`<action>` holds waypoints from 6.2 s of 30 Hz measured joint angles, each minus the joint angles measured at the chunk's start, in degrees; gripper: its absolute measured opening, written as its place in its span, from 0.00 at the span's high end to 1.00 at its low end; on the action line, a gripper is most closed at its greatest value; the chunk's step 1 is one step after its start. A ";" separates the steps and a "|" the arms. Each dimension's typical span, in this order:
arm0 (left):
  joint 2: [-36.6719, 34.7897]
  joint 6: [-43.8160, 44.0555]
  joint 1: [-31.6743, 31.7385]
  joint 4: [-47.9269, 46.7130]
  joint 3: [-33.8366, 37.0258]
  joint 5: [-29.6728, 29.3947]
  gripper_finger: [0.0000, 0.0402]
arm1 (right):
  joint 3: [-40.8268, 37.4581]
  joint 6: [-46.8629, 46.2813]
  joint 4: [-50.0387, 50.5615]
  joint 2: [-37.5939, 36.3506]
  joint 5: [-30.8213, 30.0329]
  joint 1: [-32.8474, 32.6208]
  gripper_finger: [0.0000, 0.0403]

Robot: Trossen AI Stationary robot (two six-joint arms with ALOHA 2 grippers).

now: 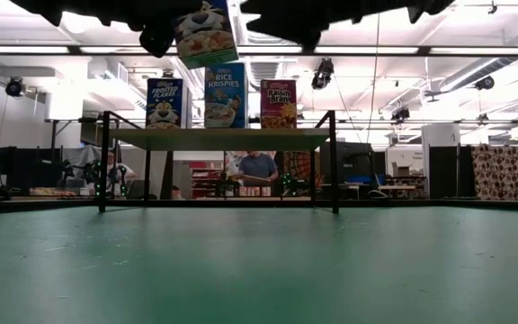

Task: Stack cereal on shelf
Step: Put the blue cereal box on the shelf aligned with the other blue boxes

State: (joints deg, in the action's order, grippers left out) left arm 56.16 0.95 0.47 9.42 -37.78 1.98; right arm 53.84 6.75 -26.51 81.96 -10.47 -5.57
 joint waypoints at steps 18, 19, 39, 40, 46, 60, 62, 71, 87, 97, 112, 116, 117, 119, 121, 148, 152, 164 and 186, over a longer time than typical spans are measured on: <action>0.92 -0.02 0.00 1.46 0.00 -2.68 0.63 | 3.01 -1.85 -2.29 6.04 -0.70 1.86 0.43; 0.92 -0.02 0.00 1.47 0.00 -2.76 0.63 | 3.02 -1.86 -2.31 6.08 -0.69 1.89 0.43; 1.01 -1.90 -0.07 1.54 0.00 -2.05 0.63 | 3.17 0.07 -3.62 5.92 -0.03 2.21 0.44; 1.01 -1.90 -0.07 1.54 0.00 -2.08 0.63 | 3.17 0.41 -3.63 5.92 -0.01 2.21 0.44; 1.01 -1.89 -0.04 1.54 0.00 -2.20 0.63 | 3.17 2.05 -4.28 5.92 -0.05 2.26 0.50; 1.00 -1.47 0.00 1.70 0.00 -2.86 0.47 | 3.17 1.24 -4.20 5.92 -0.01 2.23 0.58; 0.64 -1.72 0.00 1.11 -0.02 -2.89 0.43 | 3.17 1.22 -3.82 5.82 -0.02 2.23 0.58; -0.76 -1.38 -0.01 -19.96 -9.10 -2.95 0.34 | 3.15 1.83 -0.35 4.66 -0.03 2.23 0.59; 7.15 -2.88 -0.17 -41.84 -28.23 -3.04 0.34 | 6.58 2.22 17.45 4.63 -0.14 2.23 0.59; 12.74 -2.98 -0.28 -40.38 -28.17 -4.08 0.34 | 6.54 2.24 17.45 4.69 -0.13 2.48 0.59; 14.29 -2.38 -0.28 -41.36 -28.11 -5.95 0.42 | 6.52 1.69 17.27 4.72 -0.19 2.63 0.59; 14.29 -2.39 -0.28 -41.36 -28.11 -5.92 0.45 | 6.52 1.49 17.27 4.74 -0.20 2.63 0.59; 14.29 -2.38 -0.28 -41.36 -28.11 -5.90 0.46 | 6.52 1.42 17.27 4.74 -0.21 2.63 0.59; 14.29 -2.40 -0.28 -41.36 -28.11 -5.88 0.48 | 6.52 1.37 17.25 4.74 -0.23 2.63 0.59; 14.29 -2.55 -0.31 -41.36 -28.11 -5.84 0.49 | 6.52 1.35 17.27 4.74 -0.23 2.63 0.59; 14.23 -2.80 -0.31 -41.34 -28.09 -5.84 0.63 | 6.45 0.69 16.79 4.74 -0.12 2.61 0.52; 13.97 -2.78 -0.30 -42.54 -28.09 -5.86 0.63 | 6.44 -0.48 16.57 4.74 -0.01 2.61 0.52; 12.11 -2.75 -0.31 -43.00 -28.09 -5.88 0.63 | 6.45 -1.11 14.79 4.50 0.32 2.50 0.56; 12.44 -0.87 -0.35 -59.00 -36.34 -9.01 0.63 | 6.50 -3.12 20.73 -1.49 0.45 2.50 0.22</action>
State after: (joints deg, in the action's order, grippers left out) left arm 68.60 0.08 0.12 -49.58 -74.12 -7.03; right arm 60.34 3.63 -5.77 80.46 -10.02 -3.07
